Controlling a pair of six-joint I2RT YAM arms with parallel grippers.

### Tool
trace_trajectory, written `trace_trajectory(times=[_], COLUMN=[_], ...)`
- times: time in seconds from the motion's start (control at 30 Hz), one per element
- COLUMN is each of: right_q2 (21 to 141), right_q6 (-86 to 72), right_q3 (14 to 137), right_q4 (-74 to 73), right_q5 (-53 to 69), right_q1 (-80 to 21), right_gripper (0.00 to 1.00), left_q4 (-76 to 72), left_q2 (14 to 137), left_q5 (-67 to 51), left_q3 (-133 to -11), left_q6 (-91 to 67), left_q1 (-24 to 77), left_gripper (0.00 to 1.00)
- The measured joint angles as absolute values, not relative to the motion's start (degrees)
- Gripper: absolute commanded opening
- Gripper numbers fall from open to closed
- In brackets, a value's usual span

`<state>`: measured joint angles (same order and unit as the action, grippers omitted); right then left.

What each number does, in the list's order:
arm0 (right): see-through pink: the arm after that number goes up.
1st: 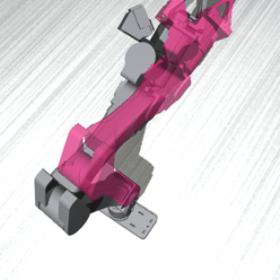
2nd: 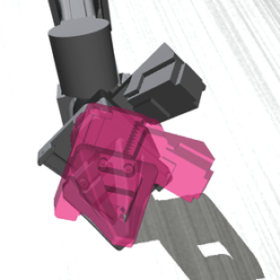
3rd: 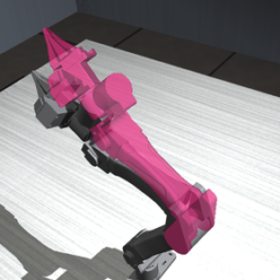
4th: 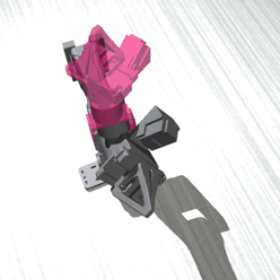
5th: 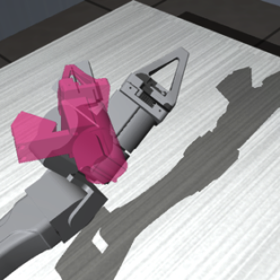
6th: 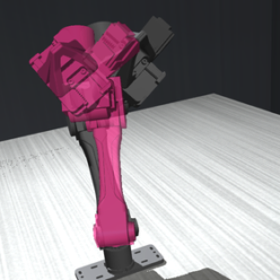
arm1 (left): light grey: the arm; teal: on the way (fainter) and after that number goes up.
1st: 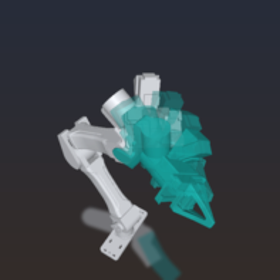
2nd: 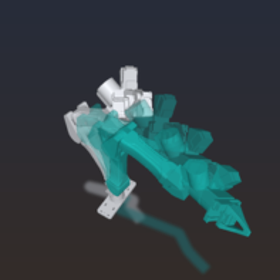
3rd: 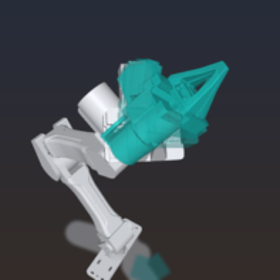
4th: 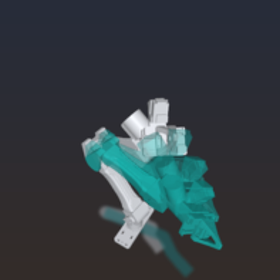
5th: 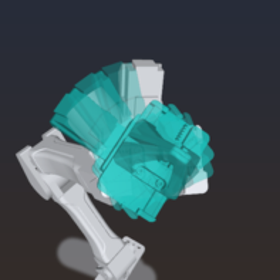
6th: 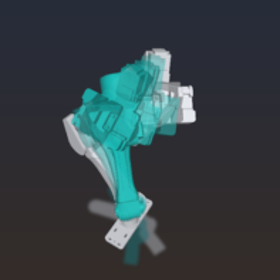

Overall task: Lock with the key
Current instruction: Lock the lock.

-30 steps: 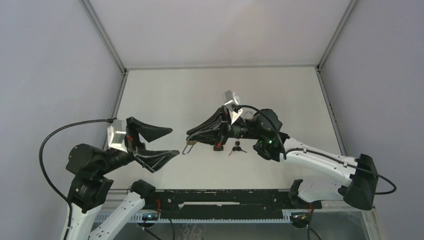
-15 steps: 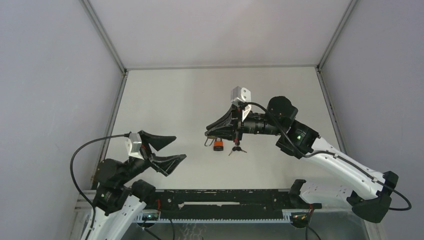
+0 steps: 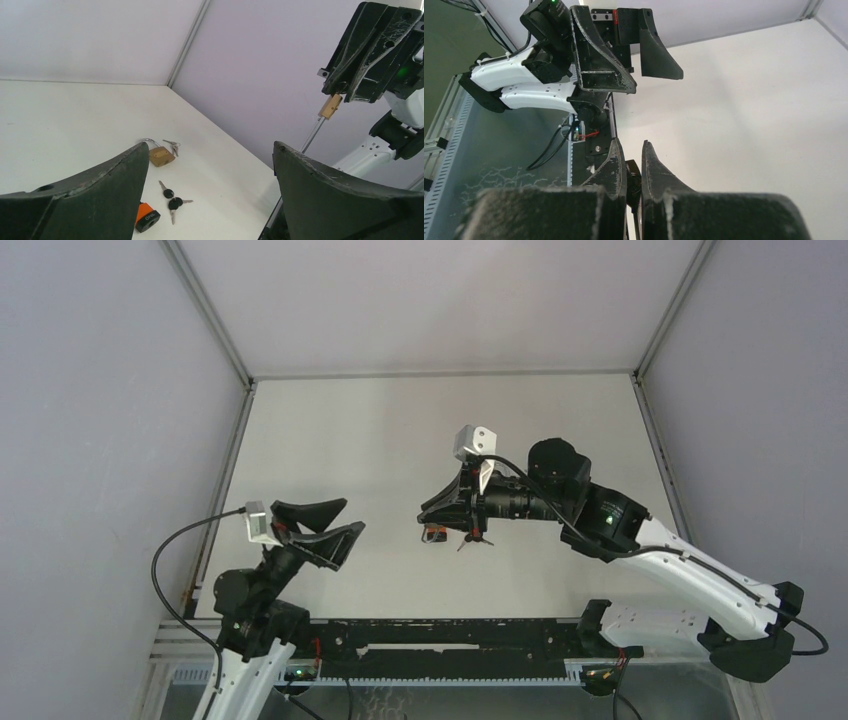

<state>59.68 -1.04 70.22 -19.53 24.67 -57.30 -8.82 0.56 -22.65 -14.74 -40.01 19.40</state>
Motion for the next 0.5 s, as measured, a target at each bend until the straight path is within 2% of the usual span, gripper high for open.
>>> trace_trajectory(times=[0.2, 0.33, 0.4, 0.5], right_q2=[59.75, 60.82, 61.54, 62.61], right_q6=[0.78, 2.57, 3.55, 5.39], right_q3=[71.00, 73.45, 74.85, 77.12], right_q4=[-21.10, -23.18, -23.64, -24.75], right_q5=[22.81, 21.65, 21.43, 21.28], right_q1=[-58.41, -59.77, -60.51, -62.26], right_gripper=[0.00, 0.00, 0.00, 0.00], left_q4=[-6.92, 0.86, 4.78, 8.43], left_q2=[0.75, 6.66, 10.87, 16.95], left_q5=[-24.67, -35.31, -41.82, -48.95], left_q3=[-16.01, -25.71, -32.18, -41.23], left_q6=[-37.76, -28.23, -23.31, -18.33], left_q1=[19.35, 19.35, 19.35, 19.35], left_gripper=[0.93, 0.91, 0.86, 0.70])
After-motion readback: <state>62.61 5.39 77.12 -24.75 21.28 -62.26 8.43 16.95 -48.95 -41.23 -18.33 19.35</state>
